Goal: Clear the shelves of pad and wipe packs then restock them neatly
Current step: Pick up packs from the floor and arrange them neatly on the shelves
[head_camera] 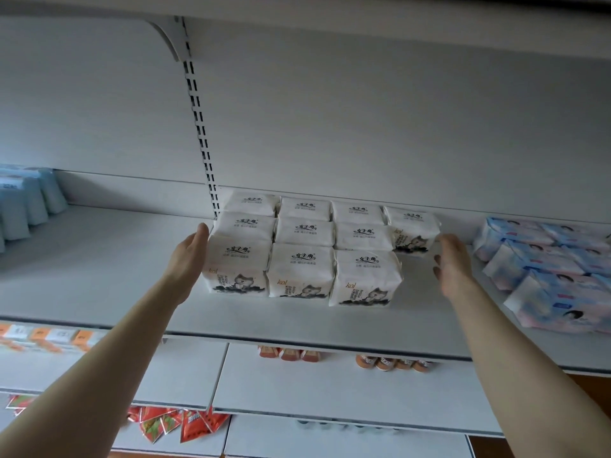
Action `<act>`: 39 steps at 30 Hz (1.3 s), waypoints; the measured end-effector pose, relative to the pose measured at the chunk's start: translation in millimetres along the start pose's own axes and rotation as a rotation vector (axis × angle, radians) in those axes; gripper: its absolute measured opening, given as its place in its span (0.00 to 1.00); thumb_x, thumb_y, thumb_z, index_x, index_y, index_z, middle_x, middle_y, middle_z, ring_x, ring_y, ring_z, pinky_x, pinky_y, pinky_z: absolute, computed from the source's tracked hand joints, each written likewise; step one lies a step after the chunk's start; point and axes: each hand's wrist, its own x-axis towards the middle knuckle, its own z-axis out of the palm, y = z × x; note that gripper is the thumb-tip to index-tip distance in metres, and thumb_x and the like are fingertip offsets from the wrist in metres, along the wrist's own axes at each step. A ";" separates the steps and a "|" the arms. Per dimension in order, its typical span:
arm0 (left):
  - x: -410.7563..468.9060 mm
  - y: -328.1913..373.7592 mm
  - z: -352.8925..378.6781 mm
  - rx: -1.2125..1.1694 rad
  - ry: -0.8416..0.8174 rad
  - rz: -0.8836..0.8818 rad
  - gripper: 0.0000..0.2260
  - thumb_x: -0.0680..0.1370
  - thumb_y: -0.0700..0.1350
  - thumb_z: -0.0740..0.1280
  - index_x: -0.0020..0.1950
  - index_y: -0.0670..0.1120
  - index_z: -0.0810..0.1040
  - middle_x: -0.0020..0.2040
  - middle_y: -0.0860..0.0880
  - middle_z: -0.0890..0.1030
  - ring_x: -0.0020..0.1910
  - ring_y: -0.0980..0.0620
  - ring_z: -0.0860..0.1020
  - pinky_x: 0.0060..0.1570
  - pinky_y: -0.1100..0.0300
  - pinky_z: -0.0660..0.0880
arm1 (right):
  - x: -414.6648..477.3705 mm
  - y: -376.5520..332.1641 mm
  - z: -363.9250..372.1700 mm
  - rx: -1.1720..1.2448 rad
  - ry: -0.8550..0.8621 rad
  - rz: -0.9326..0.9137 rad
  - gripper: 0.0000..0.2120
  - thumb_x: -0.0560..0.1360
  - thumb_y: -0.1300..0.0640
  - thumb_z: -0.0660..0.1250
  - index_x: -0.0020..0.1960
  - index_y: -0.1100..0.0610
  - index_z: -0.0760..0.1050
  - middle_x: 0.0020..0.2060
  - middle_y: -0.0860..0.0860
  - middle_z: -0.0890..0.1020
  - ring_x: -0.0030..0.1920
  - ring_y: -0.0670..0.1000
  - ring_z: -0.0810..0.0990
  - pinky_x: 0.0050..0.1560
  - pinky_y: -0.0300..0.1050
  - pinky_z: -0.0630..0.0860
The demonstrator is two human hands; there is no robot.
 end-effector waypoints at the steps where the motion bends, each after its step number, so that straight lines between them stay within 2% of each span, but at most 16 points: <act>1: 0.1 0.5 1.6 0.008 0.007 -0.004 0.19 0.83 0.52 0.50 0.50 0.40 0.74 0.43 0.44 0.75 0.39 0.50 0.70 0.40 0.59 0.66 | 5.2 -0.9 1.8 0.007 -0.021 0.042 0.12 0.75 0.54 0.57 0.54 0.60 0.70 0.43 0.51 0.70 0.47 0.50 0.67 0.59 0.50 0.68; 4: 1.5 -0.2 5.6 0.000 0.021 -0.014 0.18 0.83 0.51 0.50 0.46 0.42 0.73 0.37 0.49 0.73 0.35 0.54 0.69 0.35 0.61 0.65 | 11.1 -6.4 10.7 0.051 -0.096 0.134 0.12 0.77 0.54 0.54 0.57 0.51 0.71 0.41 0.45 0.73 0.53 0.50 0.72 0.59 0.47 0.64; 7: 1.3 0.0 8.6 -0.011 0.027 -0.015 0.18 0.83 0.51 0.50 0.51 0.41 0.74 0.39 0.47 0.74 0.35 0.55 0.70 0.38 0.57 0.69 | 15.6 -6.9 15.1 0.081 -0.115 0.118 0.13 0.77 0.54 0.55 0.60 0.49 0.72 0.43 0.43 0.74 0.55 0.49 0.73 0.61 0.45 0.62; 10: 1.4 -0.2 11.5 -0.022 0.033 -0.021 0.21 0.83 0.51 0.51 0.59 0.36 0.74 0.41 0.46 0.73 0.47 0.47 0.76 0.58 0.46 0.69 | 16.8 -6.2 14.5 0.096 -0.105 0.121 0.12 0.78 0.53 0.55 0.58 0.48 0.71 0.44 0.44 0.74 0.56 0.50 0.74 0.60 0.45 0.62; 11: 2.0 -0.7 11.8 -0.028 0.031 -0.021 0.22 0.83 0.51 0.51 0.60 0.35 0.74 0.40 0.46 0.73 0.50 0.45 0.75 0.59 0.46 0.69 | 17.6 -5.7 14.9 0.098 -0.099 0.120 0.11 0.78 0.53 0.55 0.58 0.48 0.71 0.45 0.44 0.75 0.56 0.50 0.74 0.59 0.45 0.62; 14: 4.2 -2.1 10.8 -0.038 0.020 -0.014 0.21 0.83 0.51 0.51 0.58 0.35 0.74 0.38 0.45 0.75 0.35 0.51 0.72 0.40 0.57 0.67 | 17.8 -5.3 16.6 0.078 -0.084 0.124 0.11 0.77 0.54 0.54 0.56 0.49 0.71 0.44 0.45 0.74 0.54 0.50 0.74 0.59 0.47 0.63; 16: 5.5 -2.2 9.4 -0.044 0.020 -0.006 0.18 0.83 0.50 0.51 0.54 0.39 0.73 0.36 0.49 0.71 0.35 0.51 0.68 0.36 0.60 0.64 | 19.1 -4.2 16.5 0.042 -0.067 0.122 0.13 0.77 0.55 0.53 0.58 0.52 0.72 0.42 0.47 0.73 0.51 0.49 0.73 0.61 0.48 0.64; 19: 4.6 -1.9 3.7 -0.063 0.013 0.009 0.16 0.83 0.51 0.51 0.53 0.42 0.72 0.41 0.49 0.73 0.43 0.50 0.70 0.46 0.58 0.65 | 18.1 -2.4 13.2 -0.110 0.043 -0.007 0.10 0.77 0.55 0.54 0.50 0.59 0.71 0.45 0.54 0.71 0.44 0.51 0.69 0.50 0.44 0.68; 22: -0.7 -4.5 -6.6 -0.073 0.022 0.041 0.19 0.83 0.52 0.51 0.61 0.39 0.72 0.51 0.46 0.73 0.53 0.49 0.70 0.53 0.58 0.63 | 2.1 -11.4 15.5 -0.235 0.088 -0.232 0.06 0.74 0.56 0.59 0.44 0.60 0.70 0.44 0.58 0.70 0.44 0.52 0.68 0.38 0.43 0.63; 24: -6.0 -7.2 -15.5 -0.061 0.017 0.052 0.24 0.83 0.53 0.51 0.67 0.35 0.69 0.56 0.45 0.73 0.57 0.48 0.71 0.57 0.57 0.64 | -24.9 -24.0 28.2 -0.236 0.042 -0.381 0.09 0.72 0.58 0.60 0.37 0.63 0.66 0.39 0.56 0.67 0.40 0.50 0.65 0.35 0.43 0.57; 27: -20.5 -8.0 -35.2 -0.073 0.009 0.072 0.23 0.82 0.54 0.52 0.67 0.38 0.70 0.59 0.46 0.73 0.60 0.49 0.71 0.59 0.57 0.64 | -86.8 -40.7 63.5 -0.185 -0.158 -0.494 0.13 0.72 0.59 0.60 0.39 0.70 0.66 0.34 0.59 0.66 0.36 0.54 0.64 0.37 0.45 0.59; 29: -30.2 -11.3 -54.3 -0.080 -0.004 0.108 0.16 0.82 0.53 0.53 0.58 0.43 0.73 0.53 0.46 0.73 0.55 0.50 0.71 0.56 0.55 0.65 | -130.2 -42.7 93.2 -0.183 -0.310 -0.471 0.13 0.76 0.59 0.63 0.48 0.71 0.72 0.44 0.66 0.76 0.44 0.62 0.74 0.48 0.47 0.71; 30: -36.4 -13.1 -67.3 -0.074 -0.012 0.114 0.13 0.82 0.52 0.54 0.53 0.45 0.71 0.51 0.47 0.72 0.53 0.50 0.71 0.54 0.55 0.65 | -152.2 -41.5 108.8 -0.189 -0.359 -0.453 0.13 0.78 0.59 0.63 0.54 0.70 0.73 0.52 0.65 0.78 0.52 0.61 0.76 0.57 0.46 0.71; 32: -46.9 -20.1 -99.3 -0.054 -0.015 0.105 0.13 0.81 0.55 0.56 0.50 0.46 0.68 0.49 0.47 0.72 0.51 0.51 0.70 0.51 0.55 0.65 | -192.5 -36.1 140.4 -0.209 -0.446 -0.444 0.16 0.78 0.60 0.62 0.60 0.70 0.72 0.58 0.62 0.77 0.56 0.57 0.76 0.63 0.36 0.69; 37: -78.2 -54.9 -215.5 -0.059 0.090 0.055 0.13 0.79 0.56 0.59 0.50 0.47 0.73 0.49 0.46 0.76 0.50 0.49 0.74 0.52 0.53 0.69 | -295.2 -12.7 225.8 -0.182 -0.602 -0.345 0.14 0.77 0.61 0.64 0.61 0.65 0.73 0.60 0.58 0.77 0.57 0.50 0.75 0.57 0.40 0.69; 39: -89.0 -72.2 -267.6 -0.037 0.157 0.024 0.12 0.81 0.53 0.58 0.49 0.46 0.75 0.49 0.45 0.78 0.51 0.47 0.76 0.53 0.52 0.70 | -337.2 -1.3 260.9 -0.177 -0.625 -0.329 0.10 0.77 0.62 0.64 0.55 0.66 0.75 0.56 0.60 0.79 0.58 0.56 0.76 0.55 0.42 0.72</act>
